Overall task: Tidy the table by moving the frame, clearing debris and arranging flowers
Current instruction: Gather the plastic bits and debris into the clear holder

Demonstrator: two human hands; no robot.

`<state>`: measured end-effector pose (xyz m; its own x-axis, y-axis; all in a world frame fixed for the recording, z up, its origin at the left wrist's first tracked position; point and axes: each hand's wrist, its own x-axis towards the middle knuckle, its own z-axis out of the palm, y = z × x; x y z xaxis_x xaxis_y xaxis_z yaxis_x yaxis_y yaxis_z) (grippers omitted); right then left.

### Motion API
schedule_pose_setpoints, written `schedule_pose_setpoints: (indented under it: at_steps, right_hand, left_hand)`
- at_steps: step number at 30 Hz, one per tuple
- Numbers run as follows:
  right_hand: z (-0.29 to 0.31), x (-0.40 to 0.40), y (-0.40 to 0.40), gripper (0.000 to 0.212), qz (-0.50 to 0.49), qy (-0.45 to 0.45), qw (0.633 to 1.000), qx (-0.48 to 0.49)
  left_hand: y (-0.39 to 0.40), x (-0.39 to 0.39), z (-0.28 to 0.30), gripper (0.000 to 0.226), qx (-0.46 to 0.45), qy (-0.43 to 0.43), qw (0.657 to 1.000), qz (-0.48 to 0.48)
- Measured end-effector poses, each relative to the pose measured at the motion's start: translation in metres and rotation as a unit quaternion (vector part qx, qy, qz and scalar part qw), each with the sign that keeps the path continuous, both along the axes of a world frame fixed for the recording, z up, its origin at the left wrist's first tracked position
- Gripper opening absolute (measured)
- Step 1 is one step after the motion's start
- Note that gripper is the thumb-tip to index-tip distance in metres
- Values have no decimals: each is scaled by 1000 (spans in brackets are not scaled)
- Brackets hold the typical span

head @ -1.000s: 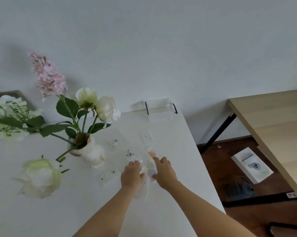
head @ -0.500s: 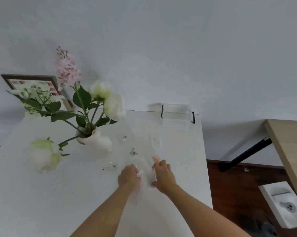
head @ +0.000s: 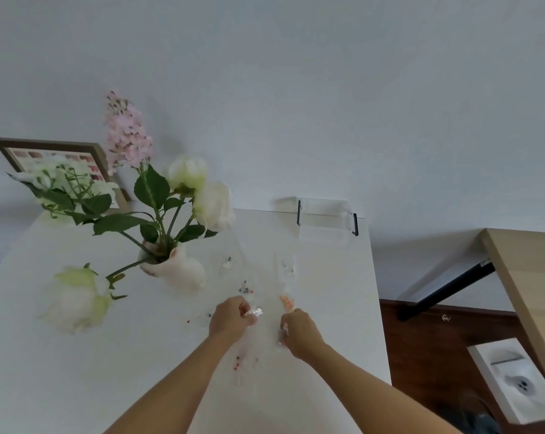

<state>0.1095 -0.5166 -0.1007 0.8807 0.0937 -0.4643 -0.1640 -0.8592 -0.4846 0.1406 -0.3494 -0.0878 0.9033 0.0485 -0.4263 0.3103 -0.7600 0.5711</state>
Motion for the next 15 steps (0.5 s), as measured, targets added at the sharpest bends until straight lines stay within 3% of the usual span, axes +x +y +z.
schedule_pose_setpoints:
  at_steps: [3,8,13,15]
  right_hand:
    - [6,10,-12,17,-31,4,998,54]
    - [37,53,-59,2,-191,-58,971,131]
    - [68,108,-110,18,-300,-105,931,177]
    - [73,128,-126,14,-315,-114,926,176]
  left_hand:
    - [-4,25,5,24,-35,-54,998,-5]
    - [-39,76,22,11,-70,-130,988,-39]
    - [-94,130,43,22,-63,-207,974,-70]
    - [-114,148,50,19,-75,-224,970,-63]
